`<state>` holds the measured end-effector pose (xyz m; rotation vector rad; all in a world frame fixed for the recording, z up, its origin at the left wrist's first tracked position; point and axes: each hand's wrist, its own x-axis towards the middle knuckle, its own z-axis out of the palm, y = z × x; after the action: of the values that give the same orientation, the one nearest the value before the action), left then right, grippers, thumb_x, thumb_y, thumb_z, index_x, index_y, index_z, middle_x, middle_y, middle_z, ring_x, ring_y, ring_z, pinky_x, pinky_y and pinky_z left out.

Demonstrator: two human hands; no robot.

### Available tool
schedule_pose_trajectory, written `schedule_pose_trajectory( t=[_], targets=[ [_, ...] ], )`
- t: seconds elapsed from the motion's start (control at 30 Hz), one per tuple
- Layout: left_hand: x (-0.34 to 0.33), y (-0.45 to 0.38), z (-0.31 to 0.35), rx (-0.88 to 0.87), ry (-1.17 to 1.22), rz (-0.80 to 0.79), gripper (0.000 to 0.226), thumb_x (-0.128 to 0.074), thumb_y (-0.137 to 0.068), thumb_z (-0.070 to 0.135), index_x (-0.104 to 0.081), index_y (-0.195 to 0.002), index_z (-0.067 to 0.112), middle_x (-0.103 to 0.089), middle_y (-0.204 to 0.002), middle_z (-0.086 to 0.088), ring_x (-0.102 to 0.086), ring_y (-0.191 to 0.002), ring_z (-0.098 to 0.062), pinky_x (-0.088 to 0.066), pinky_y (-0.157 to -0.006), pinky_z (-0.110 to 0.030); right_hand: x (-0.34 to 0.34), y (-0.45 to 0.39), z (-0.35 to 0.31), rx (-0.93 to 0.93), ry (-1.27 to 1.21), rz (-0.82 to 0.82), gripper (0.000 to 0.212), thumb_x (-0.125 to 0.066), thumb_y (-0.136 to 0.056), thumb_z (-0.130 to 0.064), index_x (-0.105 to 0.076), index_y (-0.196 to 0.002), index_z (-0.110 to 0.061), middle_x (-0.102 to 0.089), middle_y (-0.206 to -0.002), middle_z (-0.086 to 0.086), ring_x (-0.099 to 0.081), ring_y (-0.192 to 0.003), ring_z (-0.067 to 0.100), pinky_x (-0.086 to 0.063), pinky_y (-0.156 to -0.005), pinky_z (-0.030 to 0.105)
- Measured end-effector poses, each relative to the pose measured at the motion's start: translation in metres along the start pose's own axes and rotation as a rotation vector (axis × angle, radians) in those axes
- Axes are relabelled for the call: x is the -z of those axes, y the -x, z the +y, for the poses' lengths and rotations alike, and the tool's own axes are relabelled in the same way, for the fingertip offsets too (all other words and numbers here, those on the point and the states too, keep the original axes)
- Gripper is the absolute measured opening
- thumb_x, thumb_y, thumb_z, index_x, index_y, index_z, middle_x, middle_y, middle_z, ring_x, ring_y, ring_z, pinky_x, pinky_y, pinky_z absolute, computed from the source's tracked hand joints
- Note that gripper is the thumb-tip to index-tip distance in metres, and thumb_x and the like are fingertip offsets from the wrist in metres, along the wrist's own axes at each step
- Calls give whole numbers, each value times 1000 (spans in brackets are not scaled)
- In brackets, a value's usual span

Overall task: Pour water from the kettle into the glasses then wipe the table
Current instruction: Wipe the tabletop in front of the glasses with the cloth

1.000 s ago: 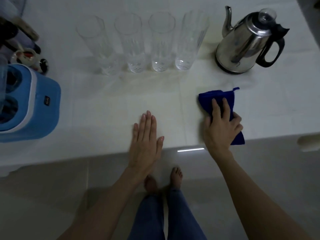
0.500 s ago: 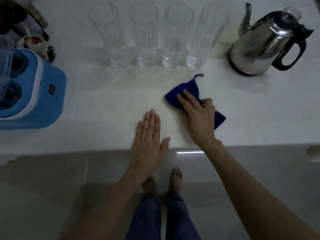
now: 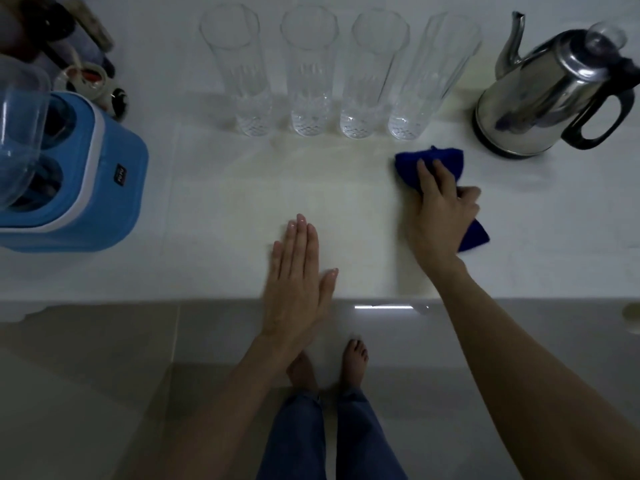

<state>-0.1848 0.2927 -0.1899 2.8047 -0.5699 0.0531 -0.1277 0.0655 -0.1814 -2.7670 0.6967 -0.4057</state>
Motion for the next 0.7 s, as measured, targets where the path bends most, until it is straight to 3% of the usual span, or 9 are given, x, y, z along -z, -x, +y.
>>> schedule_pose_trajectory(
  t=[0.2,0.33,0.4,0.53,0.6,0.7],
  targets=[
    [19,-13,-52,160,-18,49,65,-23,-102,36,-14,-153,-4,-7,-162,-18,-3,-151,-28,-4,-122,-45,-12,23,-51,401,-104,-72,48,-49,-92,-1,-63,-136,-15,-59,-145,6,-50,-89,41,-40,-73,44],
    [20,-19,-70,225,-66,17,69,-19,-102,41,-13,-152,-5,-7,-162,-21,-4,-151,-30,-7,-122,-47,-2,64,-19,733,-151,-181,47,-52,-95,-3,-60,-139,-18,-53,-150,1,-56,-88,37,-42,-75,44],
    [18,-17,-72,238,-77,11,70,-19,-101,42,-15,-151,-6,-10,-161,-22,-7,-151,-32,-8,-121,-48,6,76,6,812,-136,-227,46,-57,-97,-6,-59,-140,-19,-50,-152,-2,-61,-91,38,-41,-77,45],
    [18,-17,-70,249,-91,21,70,-21,-101,44,-19,-151,-6,-15,-160,-22,-11,-150,-32,-11,-121,-48,26,72,47,676,-82,-136,46,-59,-95,-3,-61,-139,-17,-53,-149,3,-58,-89,40,-41,-77,46],
    [18,-17,-70,251,-83,25,71,-20,-101,45,-19,-151,-5,-15,-161,-21,-12,-150,-32,-11,-122,-47,27,59,52,447,-35,-61,51,-63,-91,3,-61,-138,-16,-55,-148,5,-53,-90,41,-41,-78,47],
    [18,-17,-70,254,-83,42,71,-20,-102,46,-21,-151,-5,-16,-160,-20,-13,-150,-31,-11,-122,-46,14,28,30,69,3,28,52,-52,-92,2,-58,-140,-16,-53,-149,6,-48,-99,47,-37,-84,47]
  ],
)
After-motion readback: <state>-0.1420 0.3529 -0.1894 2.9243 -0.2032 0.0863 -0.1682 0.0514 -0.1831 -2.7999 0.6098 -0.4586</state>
